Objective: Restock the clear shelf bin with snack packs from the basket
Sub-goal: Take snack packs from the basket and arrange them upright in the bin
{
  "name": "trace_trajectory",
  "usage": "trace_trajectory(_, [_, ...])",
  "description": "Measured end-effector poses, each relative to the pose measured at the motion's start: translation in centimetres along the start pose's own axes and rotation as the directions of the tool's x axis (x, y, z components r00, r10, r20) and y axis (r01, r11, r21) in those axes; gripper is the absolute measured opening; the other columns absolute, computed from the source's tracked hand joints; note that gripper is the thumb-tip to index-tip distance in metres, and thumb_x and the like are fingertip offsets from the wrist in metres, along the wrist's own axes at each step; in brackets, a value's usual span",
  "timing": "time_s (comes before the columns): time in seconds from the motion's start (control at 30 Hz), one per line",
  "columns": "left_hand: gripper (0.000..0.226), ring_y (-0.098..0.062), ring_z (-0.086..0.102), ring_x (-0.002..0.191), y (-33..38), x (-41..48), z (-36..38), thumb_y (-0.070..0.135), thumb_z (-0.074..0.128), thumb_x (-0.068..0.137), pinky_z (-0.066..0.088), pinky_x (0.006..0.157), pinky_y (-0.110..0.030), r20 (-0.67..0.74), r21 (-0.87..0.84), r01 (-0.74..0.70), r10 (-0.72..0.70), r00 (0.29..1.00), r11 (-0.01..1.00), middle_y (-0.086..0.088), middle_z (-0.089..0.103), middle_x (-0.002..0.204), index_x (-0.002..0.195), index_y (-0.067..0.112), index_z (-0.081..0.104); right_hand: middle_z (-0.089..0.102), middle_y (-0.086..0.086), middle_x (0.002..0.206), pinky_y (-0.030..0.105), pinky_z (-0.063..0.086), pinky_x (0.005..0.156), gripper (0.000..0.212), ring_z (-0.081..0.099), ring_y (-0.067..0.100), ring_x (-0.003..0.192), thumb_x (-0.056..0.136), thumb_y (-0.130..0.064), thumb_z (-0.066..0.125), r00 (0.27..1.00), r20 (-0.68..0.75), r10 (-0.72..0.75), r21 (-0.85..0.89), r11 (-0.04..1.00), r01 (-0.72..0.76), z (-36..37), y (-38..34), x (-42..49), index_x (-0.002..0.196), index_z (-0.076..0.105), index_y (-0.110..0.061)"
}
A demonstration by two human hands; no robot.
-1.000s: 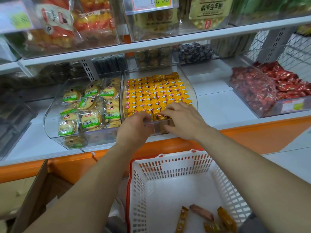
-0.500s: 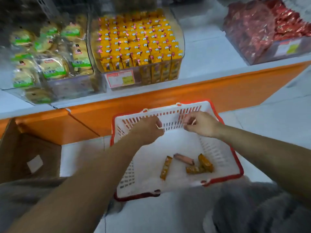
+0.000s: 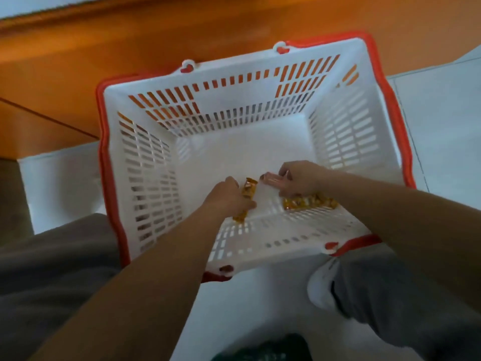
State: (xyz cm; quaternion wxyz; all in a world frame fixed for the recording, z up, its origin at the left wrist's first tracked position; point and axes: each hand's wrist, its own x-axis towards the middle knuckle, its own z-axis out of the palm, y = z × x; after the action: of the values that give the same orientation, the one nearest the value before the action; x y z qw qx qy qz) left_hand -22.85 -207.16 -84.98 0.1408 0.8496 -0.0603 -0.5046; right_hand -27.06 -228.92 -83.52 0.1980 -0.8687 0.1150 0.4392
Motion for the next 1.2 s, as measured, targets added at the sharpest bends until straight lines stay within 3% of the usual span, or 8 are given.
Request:
trace_trajectory(0.2, [0.058,-0.025,0.053,0.090,0.6,0.8,1.2,0.051,0.080,0.075,0.042,0.069,-0.035,-0.073,0.145,0.010,0.001,0.997,0.989,-0.005,0.057,0.106,0.107,0.020,0.042,0.068,0.000,0.088,0.030,0.043,0.058,0.035,0.060,0.014,0.074,0.086,-0.058,0.059,0.992,-0.126,0.029,0.051,0.998,-0.023,1.1,-1.0,0.9,0.094,0.058,-0.024])
trace_trajectory(0.3, [0.039,-0.028,0.063,0.098,1.0,1.1,0.4,0.034,0.072,0.088,0.054,0.078,-0.038,-0.051,-0.285,0.040,-0.056,0.997,0.958,-0.011,0.064,0.109,0.113,0.010,0.055,0.072,0.001,0.092,0.025,0.041,0.058,0.025,0.062,0.013,0.075,0.088,-0.043,0.064,0.991,-0.121,0.058,0.334,0.943,-0.014,0.2,-1.3,0.5,0.093,0.060,-0.019])
trace_trajectory(0.37, [0.039,-0.032,0.068,0.099,1.9,0.9,-0.5,0.028,0.066,0.093,0.060,0.082,-0.042,-0.007,-0.651,0.058,-0.082,0.997,0.757,-0.016,0.068,0.110,0.123,0.005,0.059,0.073,0.003,0.093,0.025,0.049,0.061,0.026,0.065,0.013,0.074,0.084,-0.022,0.074,0.994,-0.085,0.062,0.553,0.833,-0.005,-0.5,-1.9,-0.2,0.104,0.058,-0.017])
trace_trajectory(0.53, [0.020,-0.017,0.071,0.070,3.9,-0.3,-1.9,0.035,0.072,0.091,0.054,0.061,-0.027,-0.016,-0.889,-0.052,0.082,0.996,0.455,-0.005,0.076,0.085,0.099,0.017,0.072,0.076,0.000,0.089,0.024,0.057,0.064,0.026,0.072,0.014,0.078,0.084,-0.024,0.077,0.989,-0.093,-0.115,0.723,0.675,0.146,-2.0,-3.6,-2.2,0.105,0.062,-0.018])
trace_trajectory(0.73, [0.047,-0.019,0.065,0.088,2.7,0.8,-2.3,0.034,0.086,0.079,0.057,0.074,-0.037,-0.123,-0.689,-0.095,0.014,0.992,0.718,-0.002,0.065,0.098,0.114,0.018,0.058,0.067,-0.002,0.117,0.027,0.046,0.079,0.037,0.062,0.015,0.097,0.095,-0.042,0.061,0.990,-0.139,-0.036,0.252,0.965,0.070,-3.2,-0.6,-3.0,0.123,0.065,-0.018])
trace_trajectory(0.87, [0.055,-0.012,0.057,0.081,0.2,1.5,-1.8,0.040,0.088,0.077,0.045,0.068,-0.031,-0.103,-0.421,-0.088,0.048,0.993,0.903,0.008,0.056,0.094,0.114,0.024,0.050,0.050,0.009,0.140,0.033,0.046,0.089,0.064,0.053,0.026,0.120,0.089,-0.039,0.068,0.997,0.009,0.078,-0.124,0.989,-0.077,-1.1,1.6,-2.8,0.143,0.045,-0.015])
trace_trajectory(1.0, [0.054,-0.008,0.056,0.080,-1.3,1.8,-1.2,0.043,0.087,0.076,0.041,0.059,-0.027,-0.043,-0.363,-0.073,0.061,0.997,0.929,0.007,0.057,0.095,0.111,0.025,0.051,0.044,0.011,0.131,0.029,0.044,0.063,0.074,0.056,0.027,0.102,0.078,-0.026,0.077,0.995,0.060,0.085,-0.279,0.958,-0.065,-0.2,1.6,-2.8,0.141,0.041,-0.015])
trace_trajectory(1.2, [0.044,-0.010,0.059,0.077,-1.3,2.3,-1.0,0.040,0.088,0.077,0.042,0.058,-0.027,0.016,-0.356,-0.108,0.122,0.992,0.928,0.005,0.061,0.092,0.098,0.029,0.051,0.064,0.010,0.116,0.031,0.054,0.077,0.047,0.062,0.023,0.098,0.078,-0.005,0.067,0.998,0.040,0.054,-0.227,0.973,-0.043,-0.7,2.2,-2.1,0.125,0.059,-0.006])
